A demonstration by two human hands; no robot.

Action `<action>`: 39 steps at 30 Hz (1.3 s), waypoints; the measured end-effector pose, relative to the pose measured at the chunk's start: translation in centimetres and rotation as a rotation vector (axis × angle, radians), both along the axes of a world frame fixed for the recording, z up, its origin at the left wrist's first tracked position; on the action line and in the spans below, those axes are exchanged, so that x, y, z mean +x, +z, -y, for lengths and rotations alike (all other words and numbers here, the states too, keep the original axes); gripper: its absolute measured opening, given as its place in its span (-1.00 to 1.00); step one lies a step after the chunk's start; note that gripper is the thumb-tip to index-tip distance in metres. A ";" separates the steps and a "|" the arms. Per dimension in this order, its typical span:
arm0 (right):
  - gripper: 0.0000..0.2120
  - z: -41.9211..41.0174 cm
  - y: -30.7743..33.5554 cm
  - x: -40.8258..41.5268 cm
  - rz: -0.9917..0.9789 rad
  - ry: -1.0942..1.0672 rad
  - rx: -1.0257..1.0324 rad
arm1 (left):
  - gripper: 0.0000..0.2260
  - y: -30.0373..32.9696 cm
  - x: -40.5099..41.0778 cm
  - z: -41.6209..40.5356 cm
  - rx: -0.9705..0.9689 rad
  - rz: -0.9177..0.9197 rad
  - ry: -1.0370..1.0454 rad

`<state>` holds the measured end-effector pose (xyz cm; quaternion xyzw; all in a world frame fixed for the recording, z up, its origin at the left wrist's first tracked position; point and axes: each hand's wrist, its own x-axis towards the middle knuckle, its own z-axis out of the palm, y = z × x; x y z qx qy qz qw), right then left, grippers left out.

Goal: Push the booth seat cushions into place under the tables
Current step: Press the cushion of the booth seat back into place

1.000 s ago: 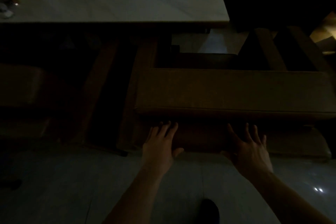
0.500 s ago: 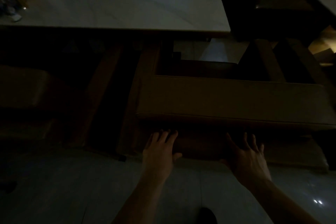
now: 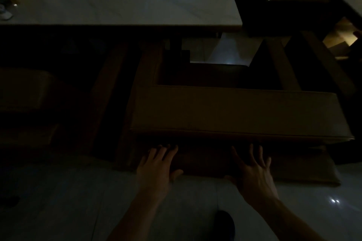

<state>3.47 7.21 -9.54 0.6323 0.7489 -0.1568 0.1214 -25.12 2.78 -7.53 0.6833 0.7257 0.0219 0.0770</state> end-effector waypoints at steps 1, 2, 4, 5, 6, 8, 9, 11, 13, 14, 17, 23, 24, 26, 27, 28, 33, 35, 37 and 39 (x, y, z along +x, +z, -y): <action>-0.16 0.0 -0.1 0.0 -0.007 -0.009 -0.005 | -0.41 0.2 0.0 0.0 -0.009 0.018 0.003; -0.17 0.0 -0.3 0.1 -0.014 -0.013 -0.005 | -0.40 0.3 0.0 -0.1 -0.022 0.032 0.004; -0.18 -0.3 -0.4 -0.1 -0.031 -0.011 -0.005 | -0.40 0.1 -0.2 -0.4 -0.034 0.054 0.003; -0.18 -0.5 -0.5 -0.2 -0.035 -0.009 -0.006 | -0.40 0.0 -0.3 -0.6 -0.027 0.063 0.007; -0.18 -0.6 -0.5 -0.3 -0.034 -0.008 -0.001 | -0.40 0.0 -0.5 -0.8 -0.020 0.071 0.016; -0.17 -1.1 -0.5 -0.9 -0.025 -0.015 0.028 | -0.40 0.1 -0.8 -1.6 -0.006 0.082 0.022; -0.17 -1.4 -0.4 -1.3 -0.027 -0.018 0.043 | -0.39 0.2 -1.1 -2.1 -0.007 0.074 0.019; -0.16 -2.3 -0.2 -2.1 -0.048 -0.022 0.067 | -0.39 0.1 -1.5 -3.4 -0.008 0.038 0.016; -0.16 -3.4 0.1 -2.7 -0.057 -0.015 0.072 | -0.39 0.0 -1.9 -4.6 -0.010 0.027 0.031; -0.17 -3.9 0.2 -2.9 -0.063 -0.014 0.071 | -0.38 0.1 -2.0 -5.0 -0.007 0.029 0.042; -0.17 -4.9 0.3 -2.8 -0.081 -0.009 0.073 | -0.38 -0.2 -2.0 -5.9 0.008 0.014 0.041; -0.17 -7.0 0.5 -1.1 -0.085 0.003 0.060 | -0.37 -0.7 -0.7 -7.3 0.031 0.018 0.035; -0.17 -7.1 0.4 -1.0 -0.081 0.003 0.063 | -0.37 -0.8 -0.6 -7.4 0.032 0.028 0.034; -0.17 -7.2 0.4 -0.8 -0.068 0.000 0.075 | -0.37 -1.0 -0.4 -7.5 0.027 0.056 0.040; -0.17 -7.2 0.4 -0.7 -0.061 -0.003 0.077 | -0.37 -1.1 -0.3 -7.7 0.017 0.065 0.043; -0.17 -7.1 0.4 -0.7 -0.055 -0.002 0.078 | -0.37 -1.1 -0.2 -7.8 0.005 0.065 0.046; -0.18 -6.9 0.8 -1.1 -0.034 0.005 0.079 | -0.38 -0.8 0.0 -7.8 0.001 0.055 0.072; -0.19 -6.8 1.1 -1.3 -0.018 0.014 0.090 | -0.39 -0.8 0.1 -7.6 0.024 0.049 0.066; -0.20 -6.6 1.3 -1.1 -0.020 0.007 0.107 | -0.39 -0.9 0.5 -7.3 0.046 0.044 0.061; -0.20 -6.2 1.3 -0.8 -0.021 0.006 0.116 | -0.38 -1.0 0.9 -6.9 0.053 0.054 0.070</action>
